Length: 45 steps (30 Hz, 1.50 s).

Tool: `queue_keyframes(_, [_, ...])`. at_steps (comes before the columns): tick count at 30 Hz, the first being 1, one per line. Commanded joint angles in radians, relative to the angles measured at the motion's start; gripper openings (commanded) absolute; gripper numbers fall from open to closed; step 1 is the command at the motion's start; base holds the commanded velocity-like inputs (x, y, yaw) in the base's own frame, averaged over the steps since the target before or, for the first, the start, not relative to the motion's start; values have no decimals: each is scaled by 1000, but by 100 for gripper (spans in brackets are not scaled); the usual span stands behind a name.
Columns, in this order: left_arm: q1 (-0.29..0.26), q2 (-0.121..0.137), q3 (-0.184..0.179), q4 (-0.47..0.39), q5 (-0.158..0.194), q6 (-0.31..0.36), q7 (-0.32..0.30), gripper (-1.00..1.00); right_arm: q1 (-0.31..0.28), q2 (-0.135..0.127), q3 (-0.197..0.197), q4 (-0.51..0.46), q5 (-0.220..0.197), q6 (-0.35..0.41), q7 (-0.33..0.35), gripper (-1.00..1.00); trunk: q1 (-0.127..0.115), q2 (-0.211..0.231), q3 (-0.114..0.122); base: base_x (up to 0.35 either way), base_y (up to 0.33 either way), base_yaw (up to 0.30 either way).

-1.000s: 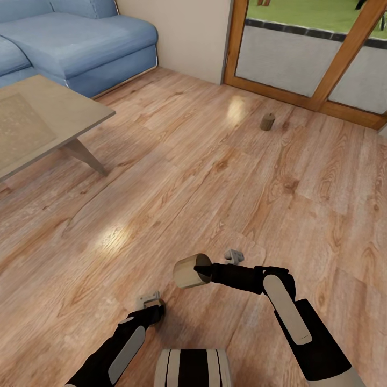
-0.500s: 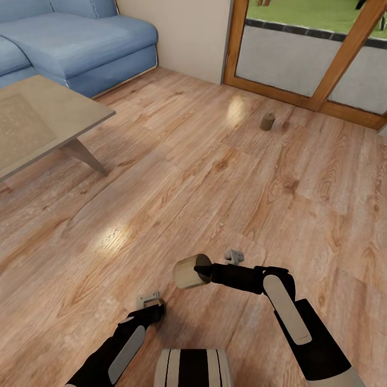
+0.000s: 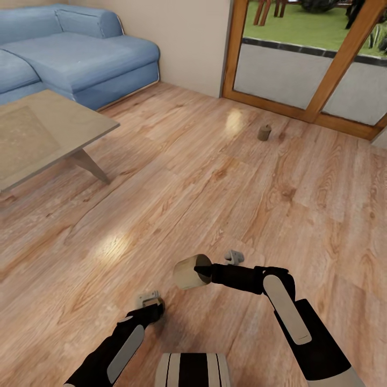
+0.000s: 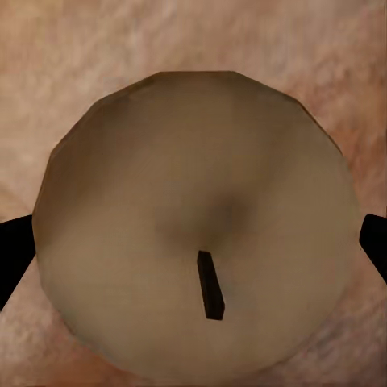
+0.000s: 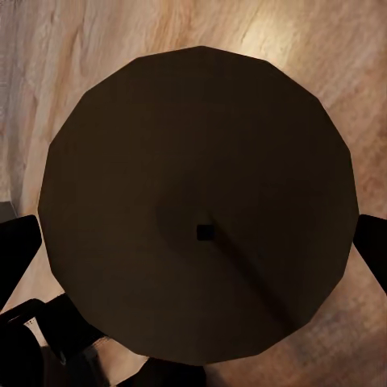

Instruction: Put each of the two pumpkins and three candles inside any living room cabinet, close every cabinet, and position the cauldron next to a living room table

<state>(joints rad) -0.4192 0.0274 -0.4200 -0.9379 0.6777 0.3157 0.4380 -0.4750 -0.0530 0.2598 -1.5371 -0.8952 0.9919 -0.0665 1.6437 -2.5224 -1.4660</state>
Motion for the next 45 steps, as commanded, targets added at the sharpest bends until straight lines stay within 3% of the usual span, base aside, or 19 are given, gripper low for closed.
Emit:
queue_keyframes(1, [-1, 6, -4, -5, 12, 3, 8, -100, -1, -1, 1, 0, -8, 2, -8, -100, -1, 0, 3, 0, 0, 0])
queue_keyframes(5, [-1, 40, 25, -59, 18, 47, 11, -100, -1, 0, -1, 21, -8, 1, -12, -100, -2, 1, 19, 0, 0, 0])
queue_keyframes(6, [-1, 50, 38, -79, 21, 85, 12, -100, -1, 0, -2, 28, -8, 1, -12, -100, -3, 1, 23, 0, 0, 0])
queue_keyframes(9, [-1, 74, 131, -158, 26, 267, 13, -100, -1, 1, -4, 48, -6, 1, -16, -100, -4, 2, 34, 0, 0, 0])
queue_keyframes(12, [0, 80, 191, -218, 26, 385, 14, -100, -1, 1, -5, 55, -5, 0, -18, -100, -5, 3, 46, 0, 0, 0])
queue_keyframes(18, [1, 82, 257, -328, 28, 600, 13, -100, -1, 2, -5, 70, -1, 0, -19, -100, -8, 4, 69, 0, 0, 0])
queue_keyframes(20, [3, 82, 283, -346, 30, 640, 13, -100, -1, 2, -5, 70, 0, 0, -19, -100, -9, 4, 77, 0, 0, 0])
queue_keyframes(24, [6, 81, 325, -358, 36, 669, 13, -100, -1, 2, -2, 54, 10, 4, -34, -100, -11, 5, 92, 0, 0, 0])
queue_keyframes(28, [6, 82, 343, -361, 37, 671, 14, -100, -1, 2, -4, 53, 3, 24, -73, -100, -13, 6, 108, 0, 0, 0])
queue_keyframes(35, [8, 81, 357, -388, 38, 672, 14, -100, -1, 2, -5, 52, -1, 31, -82, -100, -16, 8, 135, 0, 0, 0])
queue_keyframes(40, [11, 82, 403, -401, 51, 673, 16, -100, -1, 2, -5, 52, -3, 31, -82, -100, -16, 8, 135, -84, 0, 112])
queue_keyframes(45, [12, 79, 414, -435, 55, 674, 16, -100, -1, 2, -5, 54, -2, 31, -82, -100, -16, 8, 135, -157, 0, 267])
